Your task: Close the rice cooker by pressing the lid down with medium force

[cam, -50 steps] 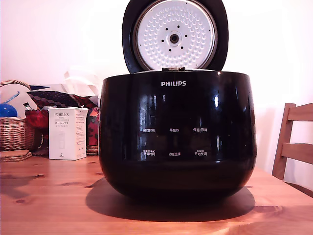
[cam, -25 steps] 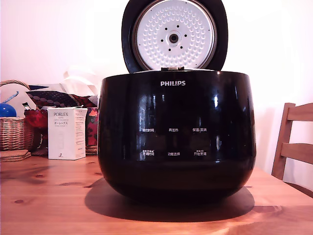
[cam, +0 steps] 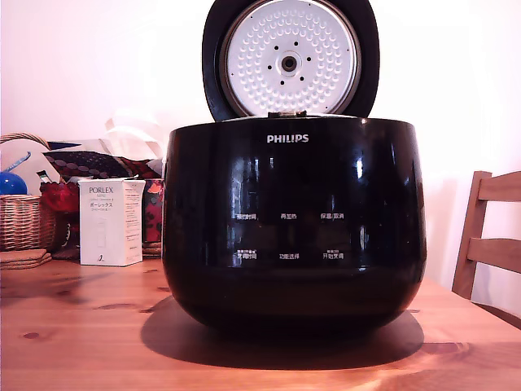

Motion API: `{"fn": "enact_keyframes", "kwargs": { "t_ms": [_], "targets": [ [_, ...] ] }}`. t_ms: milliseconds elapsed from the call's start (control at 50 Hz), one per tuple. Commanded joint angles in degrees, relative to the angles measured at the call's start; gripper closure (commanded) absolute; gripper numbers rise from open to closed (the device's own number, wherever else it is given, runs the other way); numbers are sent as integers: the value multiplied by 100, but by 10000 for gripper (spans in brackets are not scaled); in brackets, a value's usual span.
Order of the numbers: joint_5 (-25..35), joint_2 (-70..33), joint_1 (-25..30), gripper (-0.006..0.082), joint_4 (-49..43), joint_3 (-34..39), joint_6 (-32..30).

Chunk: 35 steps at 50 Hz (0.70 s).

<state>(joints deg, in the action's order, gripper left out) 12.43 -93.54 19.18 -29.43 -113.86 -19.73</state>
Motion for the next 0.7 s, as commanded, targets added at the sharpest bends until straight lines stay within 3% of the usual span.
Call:
{"fn": "enact_keyframes", "kwargs": {
  "t_ms": [0, 680],
  "targets": [
    [24, -179, 77, 788, 83, -13, -33],
    [66, -857, 662, 788, 199, -15, -177]
  ]
}}
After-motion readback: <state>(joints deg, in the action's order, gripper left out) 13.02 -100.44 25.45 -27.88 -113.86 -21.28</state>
